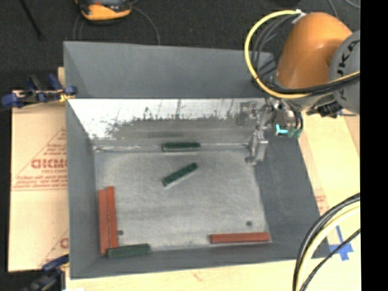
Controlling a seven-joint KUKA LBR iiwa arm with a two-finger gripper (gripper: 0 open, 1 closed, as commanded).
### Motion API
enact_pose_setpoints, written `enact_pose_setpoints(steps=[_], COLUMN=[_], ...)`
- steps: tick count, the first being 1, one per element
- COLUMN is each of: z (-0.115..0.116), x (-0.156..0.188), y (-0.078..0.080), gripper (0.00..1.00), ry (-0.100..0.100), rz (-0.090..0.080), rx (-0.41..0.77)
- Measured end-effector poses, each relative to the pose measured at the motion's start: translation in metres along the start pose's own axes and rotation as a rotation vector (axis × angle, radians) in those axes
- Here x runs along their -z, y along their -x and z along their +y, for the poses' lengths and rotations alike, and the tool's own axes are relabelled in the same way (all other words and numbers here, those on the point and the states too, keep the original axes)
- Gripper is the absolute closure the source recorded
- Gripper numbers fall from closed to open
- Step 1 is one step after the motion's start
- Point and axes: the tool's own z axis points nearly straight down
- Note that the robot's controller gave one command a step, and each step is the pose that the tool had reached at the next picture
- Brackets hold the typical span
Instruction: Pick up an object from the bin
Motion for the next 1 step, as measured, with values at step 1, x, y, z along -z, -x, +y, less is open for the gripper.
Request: enact_pose_setpoints(steps=[1], z=[0.0001], x=[0.0047], y=[0.0016], gripper=[0.00], ry=[-0.001], rz=[-0.008], rx=[0.001])
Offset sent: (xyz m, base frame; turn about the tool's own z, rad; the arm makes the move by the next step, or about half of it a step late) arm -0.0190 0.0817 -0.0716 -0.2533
